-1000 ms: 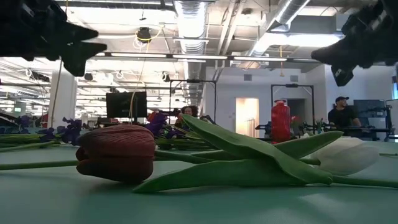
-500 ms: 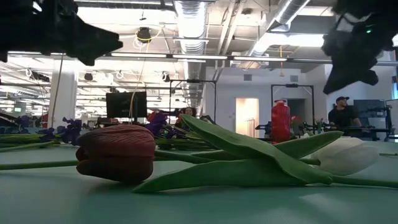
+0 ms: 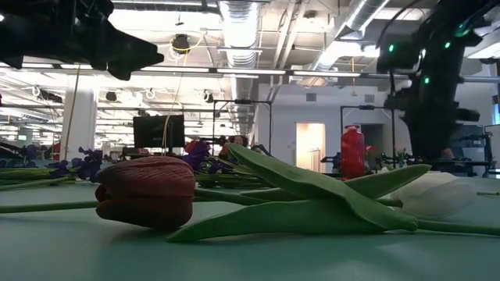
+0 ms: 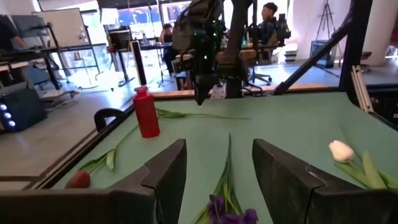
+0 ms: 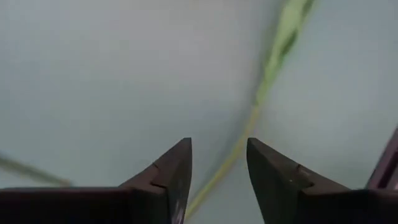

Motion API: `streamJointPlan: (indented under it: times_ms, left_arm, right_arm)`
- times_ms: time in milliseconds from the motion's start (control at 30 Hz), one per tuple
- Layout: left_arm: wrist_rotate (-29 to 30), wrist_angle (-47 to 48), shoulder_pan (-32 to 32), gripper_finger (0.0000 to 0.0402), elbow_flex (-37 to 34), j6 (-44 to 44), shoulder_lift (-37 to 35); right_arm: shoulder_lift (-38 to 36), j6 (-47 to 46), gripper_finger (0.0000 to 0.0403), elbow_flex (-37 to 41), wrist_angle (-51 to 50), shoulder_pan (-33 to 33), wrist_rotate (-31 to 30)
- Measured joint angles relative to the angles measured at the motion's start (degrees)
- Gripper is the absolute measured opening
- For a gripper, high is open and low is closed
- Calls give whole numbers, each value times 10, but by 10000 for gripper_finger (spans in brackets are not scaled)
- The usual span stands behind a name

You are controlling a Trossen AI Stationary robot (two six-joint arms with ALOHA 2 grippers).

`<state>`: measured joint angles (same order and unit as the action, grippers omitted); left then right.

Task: Sort flowers into vase by color
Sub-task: Put the white tulip into the yellow vase

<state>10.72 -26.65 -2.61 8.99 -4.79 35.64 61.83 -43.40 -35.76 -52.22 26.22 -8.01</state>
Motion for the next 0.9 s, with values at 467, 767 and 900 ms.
streamJointPlan:
  times_ms: [467, 767, 900]
  left_arm:
    - [0, 15, 0, 174, 0, 11, 0]
    - [0, 20, 0, 174, 0, 14, 0]
    - [0, 21, 0, 174, 1, 14, 0]
  right_arm:
    - [94, 3, 184, 12, 40, 13, -57]
    - [140, 1, 183, 53, 102, 19, -57]
    - [136, -1, 155, 55, 107, 14, -55]
